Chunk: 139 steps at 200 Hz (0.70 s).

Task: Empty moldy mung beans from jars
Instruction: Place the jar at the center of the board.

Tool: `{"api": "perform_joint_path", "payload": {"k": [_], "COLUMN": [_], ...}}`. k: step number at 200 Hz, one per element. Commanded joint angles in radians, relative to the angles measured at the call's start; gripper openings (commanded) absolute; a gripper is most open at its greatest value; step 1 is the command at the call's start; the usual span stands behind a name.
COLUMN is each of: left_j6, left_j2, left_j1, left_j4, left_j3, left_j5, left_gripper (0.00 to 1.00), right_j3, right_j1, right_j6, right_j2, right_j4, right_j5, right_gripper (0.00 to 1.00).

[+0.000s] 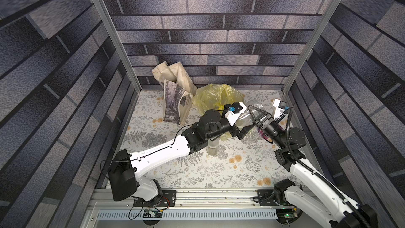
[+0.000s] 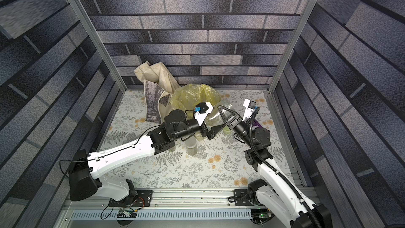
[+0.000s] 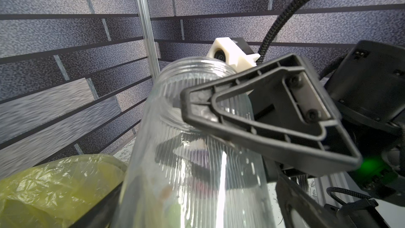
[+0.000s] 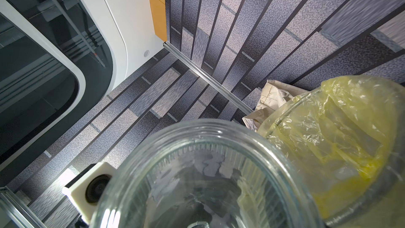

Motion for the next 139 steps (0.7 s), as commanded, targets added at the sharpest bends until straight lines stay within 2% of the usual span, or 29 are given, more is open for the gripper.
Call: {"api": "perform_joint_path", "payload": {"k": [1,41,76,139], "left_j6": [0.01,0.013,0.025,-0.069], "left_j2": [-0.001,-0.029,-0.056,-0.111], "left_j1": [-0.007,-0.004,-0.001,0.023], "left_j4": [0.032,-0.021,-0.232,-0.351], "left_j3": [0.089,0.094,0.173,0.18], "left_j5": [-0.007,-0.03,-0.137,-0.168], "left_gripper": [1.0,1.0,1.0,1.0], "right_j3": [0.019,0.037,0.074,0.12], "right_j1": [0.014,0.01,0.0,-0.005], "right_j6": [-0.039,-0.061,-0.102,-0.199], "right_j2": [0.016,0.009,-0.014,-0.051], "right_j4": [-0.017,-0.054,-0.136,-0.284], "right_j5": [-0.085,-0.092,-0.108,-0.09], "right_gripper": [0.53,0.53,0.52,0.52]}}
